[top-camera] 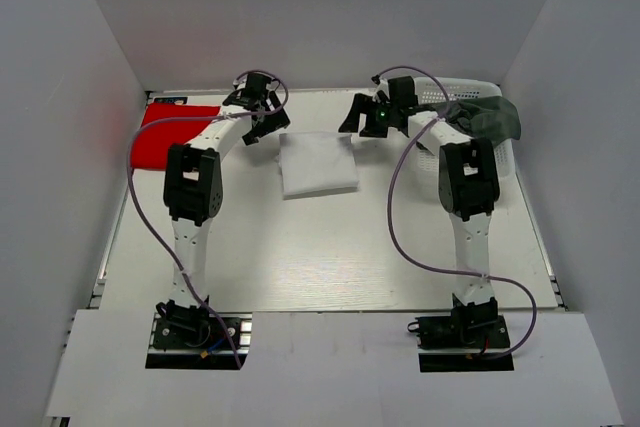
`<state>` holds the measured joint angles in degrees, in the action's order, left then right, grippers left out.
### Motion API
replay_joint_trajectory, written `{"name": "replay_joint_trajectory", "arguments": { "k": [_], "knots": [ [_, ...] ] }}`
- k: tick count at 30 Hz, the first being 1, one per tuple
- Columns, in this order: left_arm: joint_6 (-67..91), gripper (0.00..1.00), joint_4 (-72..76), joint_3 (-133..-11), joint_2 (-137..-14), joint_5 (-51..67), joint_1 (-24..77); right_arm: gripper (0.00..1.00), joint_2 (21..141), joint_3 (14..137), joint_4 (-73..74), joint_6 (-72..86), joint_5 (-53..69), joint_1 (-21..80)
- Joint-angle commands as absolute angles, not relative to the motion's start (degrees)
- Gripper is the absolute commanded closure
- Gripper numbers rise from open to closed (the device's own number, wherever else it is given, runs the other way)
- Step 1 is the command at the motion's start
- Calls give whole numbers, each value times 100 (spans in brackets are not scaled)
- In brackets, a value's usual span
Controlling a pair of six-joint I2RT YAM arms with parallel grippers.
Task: Fold and stack the t-shirts
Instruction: Fold the long partially folded tshirt into a neat square
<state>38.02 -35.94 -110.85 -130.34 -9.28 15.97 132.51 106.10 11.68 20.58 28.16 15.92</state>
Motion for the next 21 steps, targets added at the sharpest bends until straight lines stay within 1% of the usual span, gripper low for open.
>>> {"name": "replay_joint_trajectory", "arguments": {
  "k": [1,3,8,13,16,18,21],
  "knots": [
    [3481,0,-3447,-10777,-12253,-493,1652,10,12291,9986,582,1951,2830,1696],
    [3402,0,-3139,-10276,-11954,-229,1652,10,12112,9661,282,1846,2830,1793],
    [3279,0,-2726,-9398,-11514,193,1705,10,11734,9168,185,1679,2909,1977],
    [3331,0,-2663,-8913,-11399,404,1767,10,11593,8719,-324,1775,2909,2206],
    [3453,0,-2715,-8684,-11452,404,1767,10,11715,8657,-570,1784,3014,2285],
    [3515,0,-2664,-8491,-11452,457,1767,10,12058,8850,-694,1986,3111,2294],
    [3516,8,-2409,-8358,-11505,623,1767,10,12488,8982,-949,2275,3252,2294]
  ]
}}
